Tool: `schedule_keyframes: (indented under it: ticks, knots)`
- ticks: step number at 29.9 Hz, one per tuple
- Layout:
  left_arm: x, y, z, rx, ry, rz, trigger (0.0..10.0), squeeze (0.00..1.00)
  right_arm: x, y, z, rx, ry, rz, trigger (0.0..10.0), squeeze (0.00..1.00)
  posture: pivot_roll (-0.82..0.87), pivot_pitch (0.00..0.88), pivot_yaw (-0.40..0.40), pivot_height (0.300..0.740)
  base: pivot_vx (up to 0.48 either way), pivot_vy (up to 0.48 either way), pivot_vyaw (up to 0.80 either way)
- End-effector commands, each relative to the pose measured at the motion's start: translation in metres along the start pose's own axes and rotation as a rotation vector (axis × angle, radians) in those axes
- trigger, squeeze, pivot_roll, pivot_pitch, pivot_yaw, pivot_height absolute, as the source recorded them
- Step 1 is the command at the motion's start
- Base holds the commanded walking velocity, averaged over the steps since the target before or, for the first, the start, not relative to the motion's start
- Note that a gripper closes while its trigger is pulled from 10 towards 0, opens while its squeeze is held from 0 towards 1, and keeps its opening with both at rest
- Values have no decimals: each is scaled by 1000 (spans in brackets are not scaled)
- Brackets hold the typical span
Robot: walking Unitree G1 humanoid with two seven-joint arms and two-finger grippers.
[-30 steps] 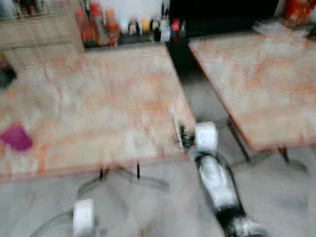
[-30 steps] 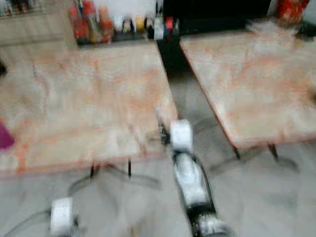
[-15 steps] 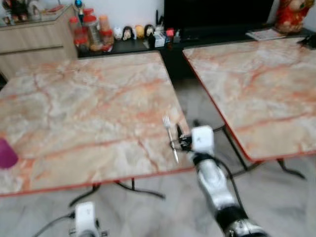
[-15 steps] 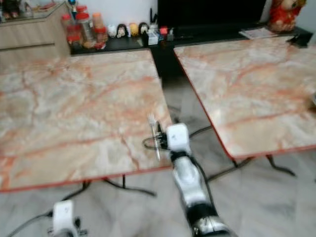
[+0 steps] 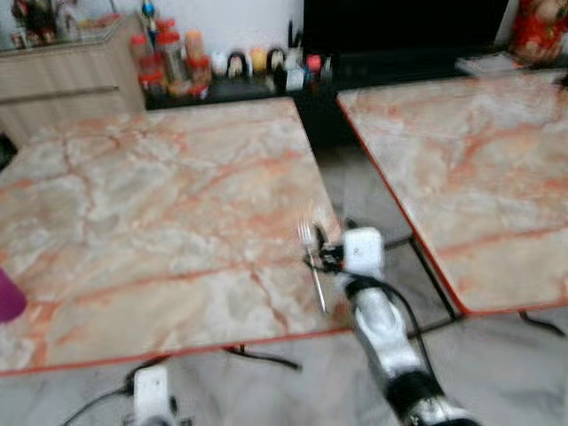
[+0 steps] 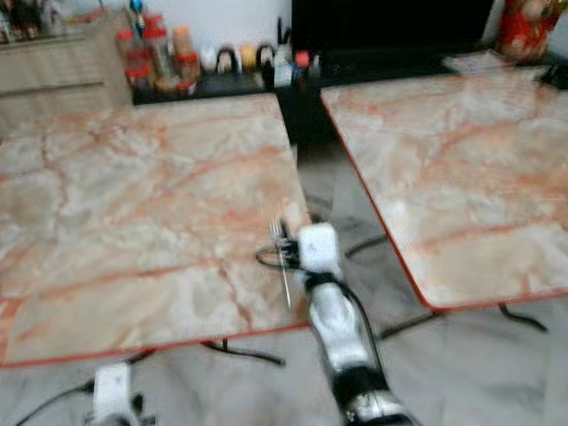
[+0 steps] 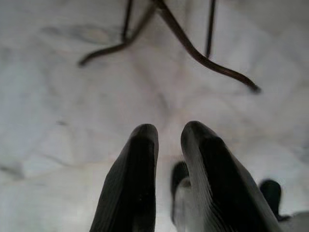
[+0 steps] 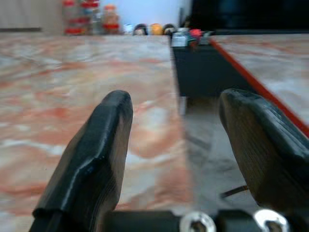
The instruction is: Setting the table
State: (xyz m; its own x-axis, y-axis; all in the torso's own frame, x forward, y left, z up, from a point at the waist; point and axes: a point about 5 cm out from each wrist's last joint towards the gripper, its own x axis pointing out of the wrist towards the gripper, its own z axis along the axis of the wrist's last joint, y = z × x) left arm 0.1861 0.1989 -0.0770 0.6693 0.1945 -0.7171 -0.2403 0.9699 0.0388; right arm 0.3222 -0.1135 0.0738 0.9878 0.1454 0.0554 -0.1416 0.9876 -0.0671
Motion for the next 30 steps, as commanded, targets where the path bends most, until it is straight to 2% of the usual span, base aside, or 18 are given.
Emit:
schedule_keyframes:
  ticks: [1,11,17,26,30]
  knots:
    - [0,10,-2,8,11,28,10000,0,3,12,3,20,-4,26,10000,0,-25,0,24,709,0,0,0]
    - [0,11,-1,7,13,28,10000,0,3,13,3,19,0,32,10000,0,-22,0,22,709,0,0,0]
    - [0,11,-2,8,13,24,10000,0,3,15,4,-22,-11,52,10000,0,-24,0,22,709,0,0,93]
    - [0,10,-1,6,9,22,10000,0,3,14,3,-1,-2,41,10000,0,-21,0,22,709,0,0,124]
    - [0,10,0,8,9,22,10000,0,3,14,3,-4,0,42,10000,0,-23,0,23,709,254,0,0]
